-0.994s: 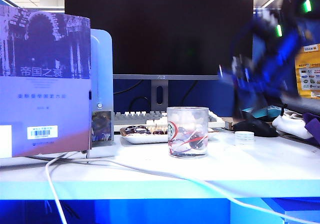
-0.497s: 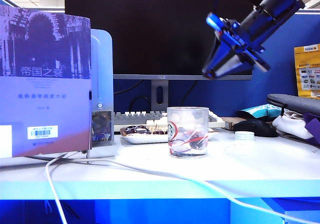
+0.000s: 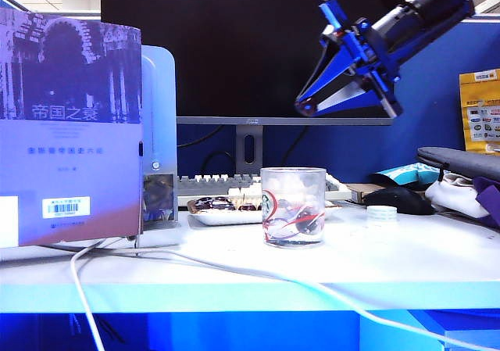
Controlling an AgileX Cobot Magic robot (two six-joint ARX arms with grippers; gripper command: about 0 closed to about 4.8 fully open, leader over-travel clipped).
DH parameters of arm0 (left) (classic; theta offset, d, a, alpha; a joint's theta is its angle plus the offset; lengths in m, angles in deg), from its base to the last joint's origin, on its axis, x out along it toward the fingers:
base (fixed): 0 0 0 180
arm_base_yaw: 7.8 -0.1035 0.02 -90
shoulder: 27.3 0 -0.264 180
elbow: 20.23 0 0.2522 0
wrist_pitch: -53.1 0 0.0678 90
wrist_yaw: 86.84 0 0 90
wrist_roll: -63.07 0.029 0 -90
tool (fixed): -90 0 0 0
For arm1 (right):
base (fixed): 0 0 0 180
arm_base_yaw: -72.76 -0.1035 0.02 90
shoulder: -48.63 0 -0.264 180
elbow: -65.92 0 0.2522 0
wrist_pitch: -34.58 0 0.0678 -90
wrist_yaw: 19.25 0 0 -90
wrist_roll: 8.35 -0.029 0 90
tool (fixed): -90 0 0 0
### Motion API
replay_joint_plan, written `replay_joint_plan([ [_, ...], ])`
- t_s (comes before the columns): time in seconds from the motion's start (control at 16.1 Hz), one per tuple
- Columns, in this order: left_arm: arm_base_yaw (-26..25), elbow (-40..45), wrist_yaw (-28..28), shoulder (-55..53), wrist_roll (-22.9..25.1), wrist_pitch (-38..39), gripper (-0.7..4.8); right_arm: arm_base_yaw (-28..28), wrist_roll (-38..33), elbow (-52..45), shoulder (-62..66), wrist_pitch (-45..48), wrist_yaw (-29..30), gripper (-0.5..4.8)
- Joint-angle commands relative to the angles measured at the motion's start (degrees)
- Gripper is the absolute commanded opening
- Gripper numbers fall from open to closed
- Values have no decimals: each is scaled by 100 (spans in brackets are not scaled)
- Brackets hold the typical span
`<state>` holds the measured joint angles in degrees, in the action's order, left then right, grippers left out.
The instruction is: Pick up the cherry on the right side of the glass and put it inside the glass.
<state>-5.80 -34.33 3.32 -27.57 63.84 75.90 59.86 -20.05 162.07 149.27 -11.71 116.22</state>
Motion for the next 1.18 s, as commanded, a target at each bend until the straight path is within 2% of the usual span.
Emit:
replay_joint_plan([
  [0.06, -4, 4, -20, 17, 26, 68, -5, -317, 592, 24, -11, -199, -313, 139],
  [0.5, -4, 4, -22, 17, 26, 68, -5, -662, 1473, 24, 20, -763, -1368, 140],
  [0.87, -4, 4, -22, 17, 26, 68, -5, -776, 1622, 24, 48, -791, -1556, 143],
  [0.93, -4, 4, -22, 17, 26, 68, -5, -776, 1620, 24, 63, -791, -1558, 196],
  [1.18, -4, 4, -22, 17, 26, 68, -5, -776, 1617, 24, 63, -726, -1561, 208],
])
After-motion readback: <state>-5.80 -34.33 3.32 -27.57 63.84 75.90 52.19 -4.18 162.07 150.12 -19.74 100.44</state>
